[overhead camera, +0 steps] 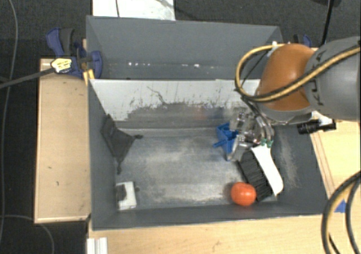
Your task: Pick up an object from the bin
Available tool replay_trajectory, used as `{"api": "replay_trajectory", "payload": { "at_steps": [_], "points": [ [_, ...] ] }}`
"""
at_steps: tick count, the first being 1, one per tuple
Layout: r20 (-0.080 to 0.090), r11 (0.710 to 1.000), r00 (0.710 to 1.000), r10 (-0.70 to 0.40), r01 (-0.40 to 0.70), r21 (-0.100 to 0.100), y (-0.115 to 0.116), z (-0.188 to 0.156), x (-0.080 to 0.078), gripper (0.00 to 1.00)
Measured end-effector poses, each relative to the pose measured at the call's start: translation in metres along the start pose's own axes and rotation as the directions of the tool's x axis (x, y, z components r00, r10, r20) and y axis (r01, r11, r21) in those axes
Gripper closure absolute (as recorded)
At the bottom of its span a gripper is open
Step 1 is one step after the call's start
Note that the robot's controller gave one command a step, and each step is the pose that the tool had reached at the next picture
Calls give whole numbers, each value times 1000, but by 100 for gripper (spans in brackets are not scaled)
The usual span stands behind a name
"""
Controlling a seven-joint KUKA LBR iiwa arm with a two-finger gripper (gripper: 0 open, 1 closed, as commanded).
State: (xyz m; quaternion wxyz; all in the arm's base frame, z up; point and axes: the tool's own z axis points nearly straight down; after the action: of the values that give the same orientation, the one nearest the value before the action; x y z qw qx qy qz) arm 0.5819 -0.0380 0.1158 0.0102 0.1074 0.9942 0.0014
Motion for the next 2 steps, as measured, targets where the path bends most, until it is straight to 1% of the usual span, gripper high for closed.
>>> {"api": "replay_trajectory", "payload": {
  "at_steps": [1, 2],
  "points": [
    [7, 994, 994, -108, 108, -4, 7, 19, 9, 100],
    [7, 994, 994, -108, 109, -4, 7, 19, 9, 100]
  ]
}}
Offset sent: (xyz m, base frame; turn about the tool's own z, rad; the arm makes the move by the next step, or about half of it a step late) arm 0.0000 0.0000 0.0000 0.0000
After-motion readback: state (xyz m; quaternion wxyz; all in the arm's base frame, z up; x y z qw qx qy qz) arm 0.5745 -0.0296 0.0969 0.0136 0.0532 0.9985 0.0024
